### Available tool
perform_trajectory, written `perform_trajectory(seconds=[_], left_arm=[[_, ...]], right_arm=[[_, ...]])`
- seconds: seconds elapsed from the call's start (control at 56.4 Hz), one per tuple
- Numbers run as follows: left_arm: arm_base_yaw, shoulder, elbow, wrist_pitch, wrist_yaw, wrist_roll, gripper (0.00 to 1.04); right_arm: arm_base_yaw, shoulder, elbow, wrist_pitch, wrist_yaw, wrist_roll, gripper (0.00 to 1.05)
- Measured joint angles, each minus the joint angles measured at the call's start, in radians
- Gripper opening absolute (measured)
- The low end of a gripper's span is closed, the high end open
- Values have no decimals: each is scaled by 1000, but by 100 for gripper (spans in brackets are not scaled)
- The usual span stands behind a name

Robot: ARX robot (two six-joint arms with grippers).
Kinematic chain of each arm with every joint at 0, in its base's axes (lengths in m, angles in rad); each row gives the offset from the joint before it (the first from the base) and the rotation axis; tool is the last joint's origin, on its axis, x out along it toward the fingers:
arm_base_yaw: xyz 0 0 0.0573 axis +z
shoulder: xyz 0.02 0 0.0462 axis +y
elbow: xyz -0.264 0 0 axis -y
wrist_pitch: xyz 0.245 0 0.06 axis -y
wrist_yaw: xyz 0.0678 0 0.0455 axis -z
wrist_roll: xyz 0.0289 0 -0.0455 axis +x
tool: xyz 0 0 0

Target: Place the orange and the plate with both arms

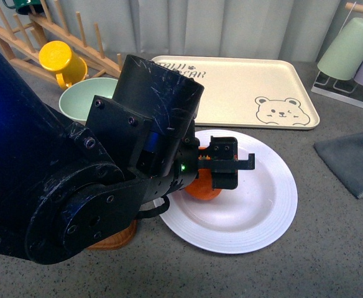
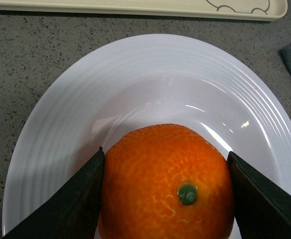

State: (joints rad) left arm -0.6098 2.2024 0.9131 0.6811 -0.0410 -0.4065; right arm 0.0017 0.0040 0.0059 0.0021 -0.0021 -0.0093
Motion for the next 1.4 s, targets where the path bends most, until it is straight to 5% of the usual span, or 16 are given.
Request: perform_trajectory(seconds=[0.354, 0.549, 0.815, 1.045, 1.4], left_arm=[[-1, 4, 0, -6, -23, 25, 64], [0, -6, -6, -6, -25, 32, 100], [21, -138, -56, -7, -36, 31, 98], [89, -353, -188, -16, -206, 56, 98], [217, -844, -510, -81, -293, 38, 98]], right_arm=[[0, 0, 0, 0, 0, 0, 96], [0, 0, 0, 0, 0, 0, 96], [0, 0, 0, 0, 0, 0, 96], [0, 0, 0, 0, 0, 0, 96], [0, 0, 0, 0, 0, 0, 96]])
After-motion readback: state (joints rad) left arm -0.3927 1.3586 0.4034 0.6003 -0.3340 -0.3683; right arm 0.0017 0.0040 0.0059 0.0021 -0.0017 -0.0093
